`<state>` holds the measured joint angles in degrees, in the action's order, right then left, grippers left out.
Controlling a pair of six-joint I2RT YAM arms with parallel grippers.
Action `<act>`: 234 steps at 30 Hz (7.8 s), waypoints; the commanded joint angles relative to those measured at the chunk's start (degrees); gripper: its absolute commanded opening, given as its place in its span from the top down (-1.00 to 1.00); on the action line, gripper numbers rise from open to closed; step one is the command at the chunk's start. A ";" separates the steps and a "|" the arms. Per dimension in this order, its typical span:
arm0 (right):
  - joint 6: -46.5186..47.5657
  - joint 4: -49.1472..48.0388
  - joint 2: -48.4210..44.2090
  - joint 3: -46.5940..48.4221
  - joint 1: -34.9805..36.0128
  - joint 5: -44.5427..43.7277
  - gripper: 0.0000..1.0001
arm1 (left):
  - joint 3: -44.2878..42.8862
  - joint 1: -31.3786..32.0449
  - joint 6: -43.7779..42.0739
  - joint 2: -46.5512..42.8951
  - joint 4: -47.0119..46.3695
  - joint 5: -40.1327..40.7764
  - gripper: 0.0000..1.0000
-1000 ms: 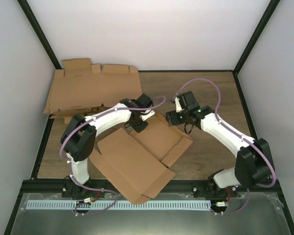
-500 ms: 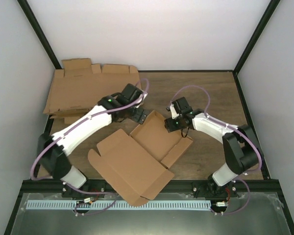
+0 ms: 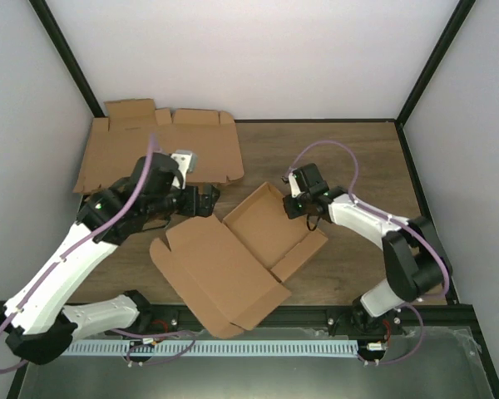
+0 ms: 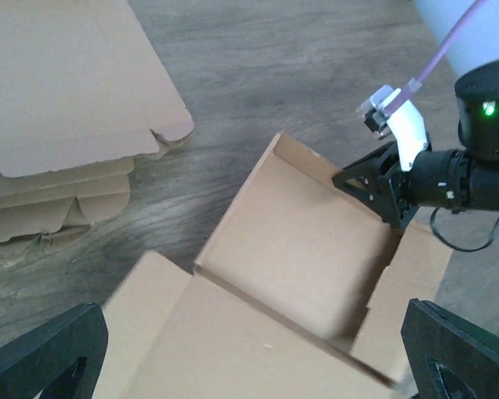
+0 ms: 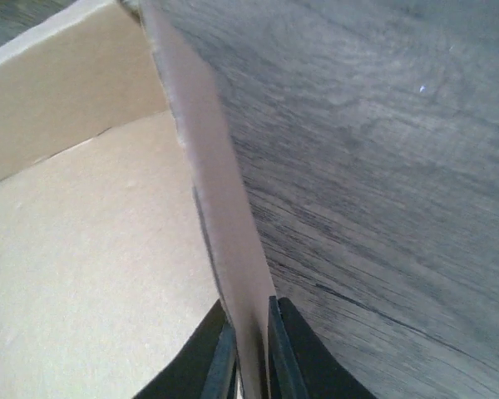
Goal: Fold the paper box
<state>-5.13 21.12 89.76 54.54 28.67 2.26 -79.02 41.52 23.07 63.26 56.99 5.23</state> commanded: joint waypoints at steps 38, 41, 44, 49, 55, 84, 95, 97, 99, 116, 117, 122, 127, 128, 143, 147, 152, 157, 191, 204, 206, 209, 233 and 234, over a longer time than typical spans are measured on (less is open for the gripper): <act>-31.71 -5.43 -28.51 -17.18 -7.30 -11.01 0.99 | 16.17 -39.58 -4.52 -4.01 -13.80 -31.35 -1.00; -31.34 -5.56 -28.56 -17.88 -7.39 -10.29 0.99 | 20.68 -43.63 -4.93 -0.77 -19.62 -38.39 -1.00; -31.03 -5.75 -28.63 -18.44 -7.35 -9.35 0.99 | 24.38 -45.60 -4.80 2.64 -23.78 -42.11 -0.99; -31.00 -5.40 -27.97 -19.25 -7.40 -8.24 0.99 | 30.12 -45.74 -4.59 5.40 -30.05 -43.55 -0.97; -31.17 -7.07 -27.83 -21.19 -7.47 -5.89 0.99 | 40.27 -45.71 -0.01 3.02 -40.61 -41.69 -0.97; -27.37 -8.67 -20.66 -22.28 -7.42 0.50 0.01 | 30.00 -35.05 -5.75 0.78 -34.67 -45.86 0.74; -30.17 -8.94 -22.02 -24.24 -4.57 12.95 -0.12 | 15.14 -26.93 -11.99 9.07 -25.47 -48.86 0.58; -31.48 -8.67 -22.71 -24.08 -2.52 13.24 -0.13 | 11.75 -26.23 -13.86 10.61 -23.62 -49.09 0.41; -32.87 -8.47 -22.95 -23.62 -0.27 13.15 -0.16 | 9.52 -26.08 -14.93 12.26 -22.94 -50.04 0.17; -26.17 4.27 -27.44 -16.36 4.74 2.00 -0.99 | -1.88 -16.67 -23.25 23.17 -14.71 -51.85 -0.62; -24.54 4.98 -28.20 -14.97 4.73 1.47 -1.00 | -2.51 -16.65 -23.18 23.14 -14.61 -51.56 -0.62; -14.92 -2.77 -32.33 -11.95 4.79 1.75 -1.00 | -5.22 -15.73 -23.07 23.30 -13.83 -51.14 -0.64; -4.11 -19.13 -31.12 -11.79 4.68 10.75 -1.00 | -5.67 -14.29 -23.08 23.54 -13.33 -50.74 -0.64; -3.01 -20.85 -30.61 -11.33 4.09 10.10 -1.00 | -5.48 -14.28 -23.07 23.30 -13.31 -50.74 -0.64; 9.93 -41.76 -6.21 -1.32 -13.57 47.97 -0.94 | -4.03 -14.14 -21.75 20.87 -13.68 -51.27 -0.65; 13.16 -39.67 -2.33 3.20 -13.85 47.56 -0.95 | -3.88 -14.10 -22.08 20.42 -13.03 -51.29 -0.65; 14.68 -38.38 1.44 7.05 -15.59 52.08 -1.00 | -4.11 -14.11 -23.04 20.58 -11.90 -51.72 -0.64; 19.42 -30.71 4.55 12.11 -15.77 58.62 -0.89 | -4.12 -14.14 -23.03 20.26 -11.55 -52.03 -0.65; 13.99 -31.94 -5.47 -0.65 -11.85 48.76 -0.29 | -1.67 -12.49 -18.63 19.30 -15.41 -52.61 -0.45; 14.93 -29.85 -7.70 -2.19 -10.42 47.86 0.68 | -1.62 -12.43 -17.96 19.74 -15.56 -51.04 -0.43; 13.85 -30.13 -9.10 -3.24 -9.88 46.19 0.82 | -1.57 -12.43 -17.69 19.83 -15.77 -50.80 -0.43; 11.62 -30.47 -11.27 -4.84 -8.96 41.61 0.98 | -1.85 -12.43 -16.41 19.61 -16.68 -49.33 -0.50; -0.93 -20.92 -34.41 -17.08 -8.55 8.84 0.99 | 10.04 -14.95 -10.51 -7.89 -20.25 -5.06 -1.00; -0.89 -20.35 -34.53 -17.18 -8.57 8.46 0.98 | 11.69 -14.97 -10.57 -8.64 -20.34 -5.55 -1.00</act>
<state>-5.02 -2.61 56.23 37.56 20.08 14.55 -72.97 26.98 12.43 55.18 35.38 -2.85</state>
